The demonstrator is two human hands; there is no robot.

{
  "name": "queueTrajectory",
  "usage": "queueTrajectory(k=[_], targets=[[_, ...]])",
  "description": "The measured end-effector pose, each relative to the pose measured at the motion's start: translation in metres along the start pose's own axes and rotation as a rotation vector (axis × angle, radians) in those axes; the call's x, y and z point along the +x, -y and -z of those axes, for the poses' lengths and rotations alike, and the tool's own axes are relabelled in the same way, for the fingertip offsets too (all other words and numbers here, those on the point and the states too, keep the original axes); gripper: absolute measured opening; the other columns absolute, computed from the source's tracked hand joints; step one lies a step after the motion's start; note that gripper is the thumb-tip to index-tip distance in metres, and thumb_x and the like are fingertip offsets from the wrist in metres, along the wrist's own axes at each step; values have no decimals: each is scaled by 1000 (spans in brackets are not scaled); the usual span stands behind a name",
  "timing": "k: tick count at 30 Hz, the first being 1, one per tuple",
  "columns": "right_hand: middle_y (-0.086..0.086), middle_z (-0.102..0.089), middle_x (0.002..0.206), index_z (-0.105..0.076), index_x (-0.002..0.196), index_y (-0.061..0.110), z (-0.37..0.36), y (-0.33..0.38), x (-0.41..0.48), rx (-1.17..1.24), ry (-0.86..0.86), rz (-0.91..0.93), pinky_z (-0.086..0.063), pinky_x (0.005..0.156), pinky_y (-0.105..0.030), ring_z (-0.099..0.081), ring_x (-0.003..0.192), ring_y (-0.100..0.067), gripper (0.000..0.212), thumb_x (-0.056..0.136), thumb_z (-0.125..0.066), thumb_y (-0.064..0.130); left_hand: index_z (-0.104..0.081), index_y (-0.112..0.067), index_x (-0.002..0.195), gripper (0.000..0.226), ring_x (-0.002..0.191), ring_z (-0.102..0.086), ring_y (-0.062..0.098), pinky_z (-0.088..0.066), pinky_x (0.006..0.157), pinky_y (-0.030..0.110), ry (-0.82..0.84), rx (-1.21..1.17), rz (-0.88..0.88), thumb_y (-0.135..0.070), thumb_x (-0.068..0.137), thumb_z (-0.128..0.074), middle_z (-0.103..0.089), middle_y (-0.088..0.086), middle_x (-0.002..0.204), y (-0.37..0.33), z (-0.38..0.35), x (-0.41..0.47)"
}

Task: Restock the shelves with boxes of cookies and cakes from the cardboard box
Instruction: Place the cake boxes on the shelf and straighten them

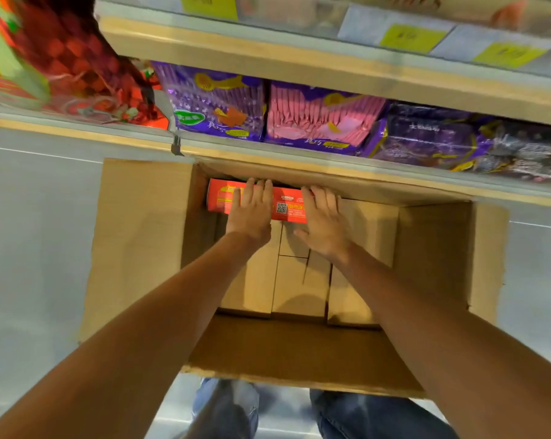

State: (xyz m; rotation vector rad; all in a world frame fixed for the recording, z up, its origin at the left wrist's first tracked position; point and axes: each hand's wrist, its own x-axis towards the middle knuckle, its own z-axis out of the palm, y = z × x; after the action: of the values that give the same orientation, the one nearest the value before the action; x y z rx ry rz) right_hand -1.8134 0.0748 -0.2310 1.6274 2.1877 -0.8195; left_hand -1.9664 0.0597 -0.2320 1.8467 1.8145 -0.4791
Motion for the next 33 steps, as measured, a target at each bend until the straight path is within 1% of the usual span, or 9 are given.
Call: queueTrajectory(k=[5, 8, 10, 14, 17, 20, 24, 28, 33], targets=[[-12, -28, 148, -17, 150, 15, -20, -3, 15, -131, -48, -52, -18, 117, -47, -23, 140, -29, 83, 85, -67, 32, -13, -12, 148, 80, 145, -17, 28, -22, 117, 42, -69, 18, 4, -20, 87, -64, -23, 9, 152, 8, -19, 17], [-11, -36, 143, -22, 148, 14, -18, -8, 15, -196, -91, -29, -31, 109, -41, -32, 134, -27, 77, 87, -66, 29, -22, -12, 142, 69, 137, -30, 28, -31, 111, 40, -97, 116, -15, -18, 86, -64, -35, 9, 143, 7, -17, 20], [-11, -36, 141, -23, 147, 13, -12, -12, 12, -169, -60, 23, -38, 103, -36, -33, 132, -26, 76, 87, -65, 33, -25, -14, 139, 65, 132, -35, 27, -33, 108, 40, -93, 174, -67, -21, 86, -63, -40, 9, 139, 10, -11, 21], [-9, -43, 139, -31, 144, 14, 8, -21, -9, -66, 41, 101, -40, 99, -34, -35, 128, -26, 78, 81, -67, 41, -25, -15, 143, 71, 136, -32, 28, -27, 111, 44, 73, 175, -184, -36, 86, -63, -36, 8, 146, 17, 13, 5], [-7, -42, 141, -30, 145, 15, 39, -21, -43, -37, 94, 123, -36, 103, -34, -34, 129, -24, 78, 80, -66, 41, -19, -15, 148, 76, 140, -26, 28, -23, 113, 45, 163, 190, -235, -42, 88, -57, -29, 7, 153, 10, 40, -28], [-4, -36, 145, -25, 147, 17, 79, -16, -91, -7, 113, 109, -35, 104, -34, -30, 132, -21, 79, 83, -64, 41, -14, -15, 149, 77, 142, -23, 28, -21, 115, 45, 175, 170, -269, -43, 90, -54, -24, 7, 155, -4, 76, -71], [-4, -37, 142, -23, 147, 19, 141, -10, -156, 35, 114, 75, -39, 103, -36, -31, 132, -20, 80, 83, -65, 41, -11, -17, 150, 78, 141, -24, 28, -22, 114, 44, 139, 199, -342, -46, 90, -52, -28, 7, 154, -31, 145, -124], [-5, -38, 138, -20, 149, 20, 211, -1, -215, 72, 110, 52, -42, 100, -39, -32, 130, -20, 83, 82, -65, 41, -15, -15, 150, 76, 142, -22, 26, -19, 116, 42, 132, 269, -418, -51, 91, -48, -26, 5, 155, -53, 226, -171], [-9, -29, 149, -18, 150, 17, 294, 16, -266, 30, 88, 32, -36, 108, -42, -26, 136, -26, 82, 85, -62, 41, -23, -17, 148, 72, 134, -32, 26, -34, 107, 41, 81, 188, -436, -50, 90, -50, -38, 4, 149, -75, 308, -228]])
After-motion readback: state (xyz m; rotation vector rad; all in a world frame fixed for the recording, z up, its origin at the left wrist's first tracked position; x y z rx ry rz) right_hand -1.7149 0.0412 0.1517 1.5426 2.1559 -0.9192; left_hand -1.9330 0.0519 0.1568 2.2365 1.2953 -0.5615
